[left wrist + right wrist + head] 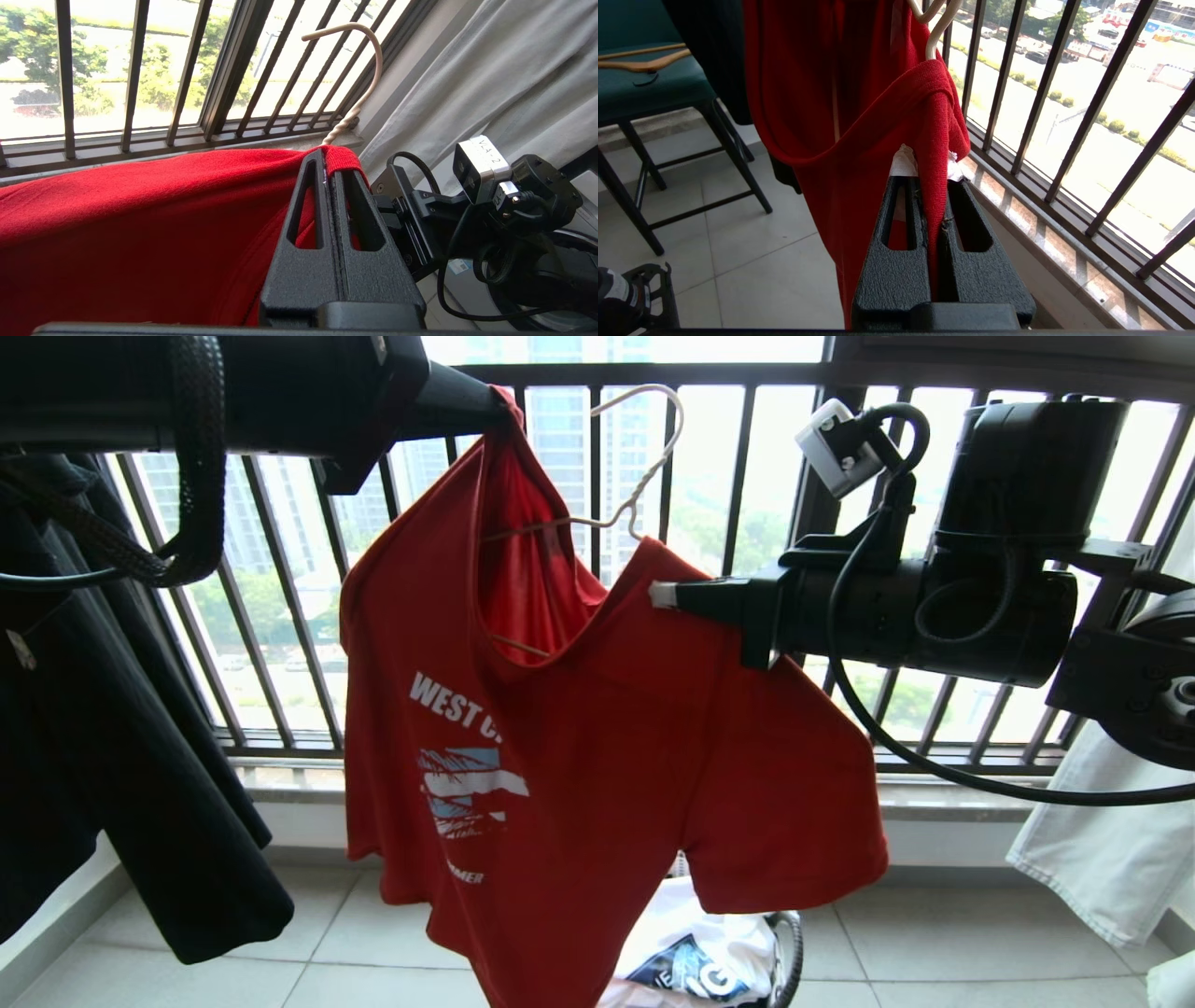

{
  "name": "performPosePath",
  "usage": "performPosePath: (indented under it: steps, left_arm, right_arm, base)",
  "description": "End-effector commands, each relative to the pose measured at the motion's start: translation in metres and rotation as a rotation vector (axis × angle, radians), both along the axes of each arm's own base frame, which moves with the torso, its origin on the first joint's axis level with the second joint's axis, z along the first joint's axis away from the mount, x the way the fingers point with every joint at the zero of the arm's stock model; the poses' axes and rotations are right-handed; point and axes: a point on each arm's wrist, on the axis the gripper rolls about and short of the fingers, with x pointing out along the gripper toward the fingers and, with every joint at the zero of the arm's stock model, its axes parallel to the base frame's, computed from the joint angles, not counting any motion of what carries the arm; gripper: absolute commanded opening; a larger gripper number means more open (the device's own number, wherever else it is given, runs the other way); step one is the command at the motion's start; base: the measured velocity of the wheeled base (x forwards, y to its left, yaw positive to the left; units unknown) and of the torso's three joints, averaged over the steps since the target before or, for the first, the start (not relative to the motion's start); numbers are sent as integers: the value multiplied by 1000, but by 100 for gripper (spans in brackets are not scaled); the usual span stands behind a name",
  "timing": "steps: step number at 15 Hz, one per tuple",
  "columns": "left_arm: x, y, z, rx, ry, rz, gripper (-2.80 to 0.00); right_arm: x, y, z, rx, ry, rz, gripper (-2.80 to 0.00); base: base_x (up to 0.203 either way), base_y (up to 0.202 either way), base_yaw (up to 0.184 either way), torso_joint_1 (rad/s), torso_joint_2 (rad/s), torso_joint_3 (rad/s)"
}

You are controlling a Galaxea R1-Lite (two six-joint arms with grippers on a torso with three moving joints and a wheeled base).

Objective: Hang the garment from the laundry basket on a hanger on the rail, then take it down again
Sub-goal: Hang the clothes on the clothes rack

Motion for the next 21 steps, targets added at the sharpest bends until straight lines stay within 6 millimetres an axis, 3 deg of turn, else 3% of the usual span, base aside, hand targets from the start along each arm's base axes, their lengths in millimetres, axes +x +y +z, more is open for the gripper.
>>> performPosePath:
  steps: [1,6,12,16,17,21]
  left_arm:
    - [15,-31,-6,55,0,27,-280]
    - [10,-50,4,121,-124,24,-280]
    - [-4,-64,-17,255,-84,-1,-280]
    - [-8,-66,-15,255,-93,10,-280]
    - [-9,-66,-15,260,-97,14,0]
    - [-15,-67,-14,268,-104,-2,0]
  right_arm:
    - [2,0,-5,35,-8,-2,-280]
    - [2,2,-7,34,-5,4,-280]
    - [-3,-2,0,49,-17,1,-280]
    - [-5,-5,4,54,-26,-4,-280]
    - [-5,-5,4,55,-28,-6,-280]
    - [-5,-12,8,61,-36,-24,-280]
  base:
    - [0,0,0,0,0,0]
    - [0,0,0,0,0,0]
    - [0,0,0,0,0,0]
    - [0,0,0,0,0,0]
    - [0,0,0,0,0,0]
    - [0,0,0,0,0,0]
